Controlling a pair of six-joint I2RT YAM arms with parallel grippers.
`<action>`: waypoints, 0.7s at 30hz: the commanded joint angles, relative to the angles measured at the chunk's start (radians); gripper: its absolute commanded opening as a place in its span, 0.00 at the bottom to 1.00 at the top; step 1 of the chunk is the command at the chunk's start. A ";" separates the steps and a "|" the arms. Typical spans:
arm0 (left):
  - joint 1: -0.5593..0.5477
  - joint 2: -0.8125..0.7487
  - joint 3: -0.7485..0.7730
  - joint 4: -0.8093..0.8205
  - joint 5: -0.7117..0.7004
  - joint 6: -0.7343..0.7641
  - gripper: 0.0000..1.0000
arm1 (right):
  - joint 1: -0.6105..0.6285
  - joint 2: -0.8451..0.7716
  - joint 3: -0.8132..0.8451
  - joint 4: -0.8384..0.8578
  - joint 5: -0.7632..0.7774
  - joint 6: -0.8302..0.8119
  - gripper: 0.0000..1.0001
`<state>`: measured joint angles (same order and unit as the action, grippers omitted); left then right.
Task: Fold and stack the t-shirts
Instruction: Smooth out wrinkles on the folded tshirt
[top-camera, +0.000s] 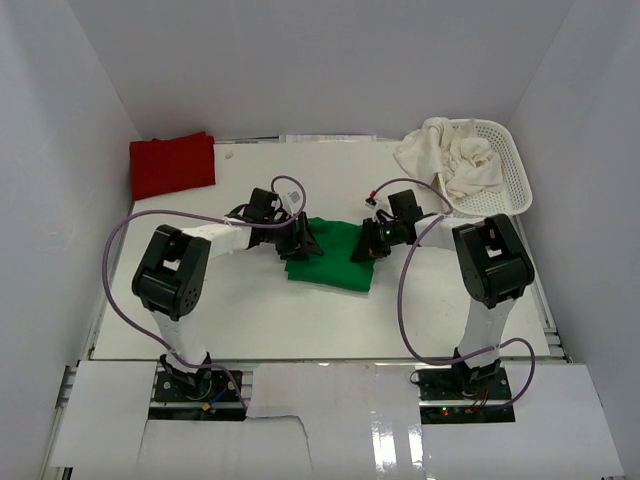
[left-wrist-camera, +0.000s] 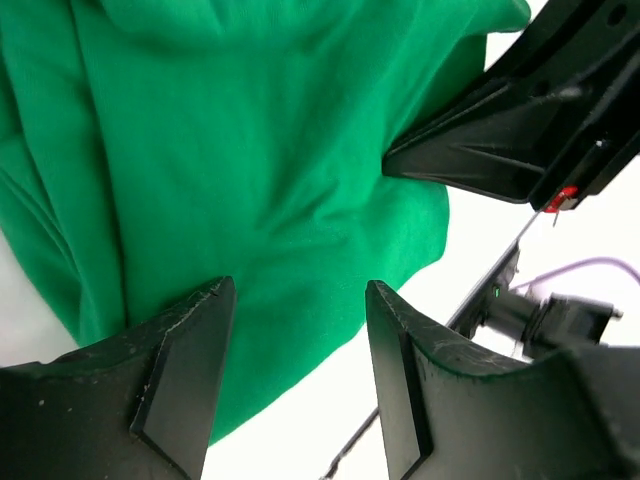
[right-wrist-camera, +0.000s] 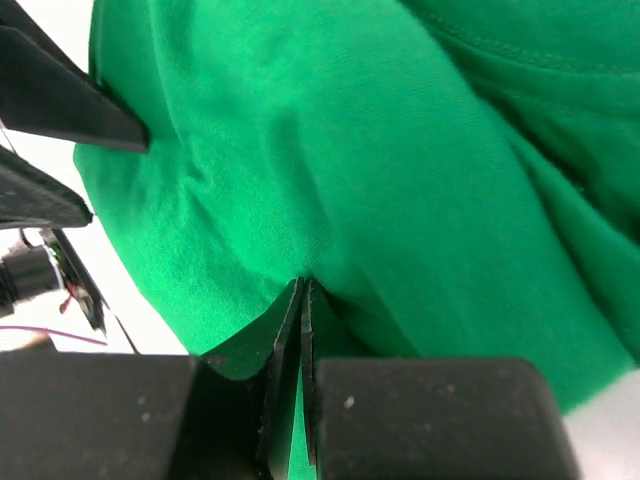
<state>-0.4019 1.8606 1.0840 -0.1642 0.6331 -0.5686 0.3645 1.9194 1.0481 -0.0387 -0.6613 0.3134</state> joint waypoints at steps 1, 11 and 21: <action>-0.026 -0.113 -0.088 0.003 -0.007 -0.005 0.65 | 0.040 -0.080 -0.066 -0.087 0.074 -0.037 0.08; -0.066 -0.307 -0.236 -0.003 -0.024 -0.054 0.65 | 0.097 -0.218 -0.217 -0.096 0.118 -0.028 0.08; -0.117 -0.314 -0.254 0.005 -0.053 -0.082 0.65 | 0.106 -0.212 -0.206 -0.102 0.144 -0.046 0.08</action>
<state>-0.5049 1.5852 0.8417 -0.1745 0.5972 -0.6407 0.4660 1.6985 0.8265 -0.1081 -0.5568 0.3019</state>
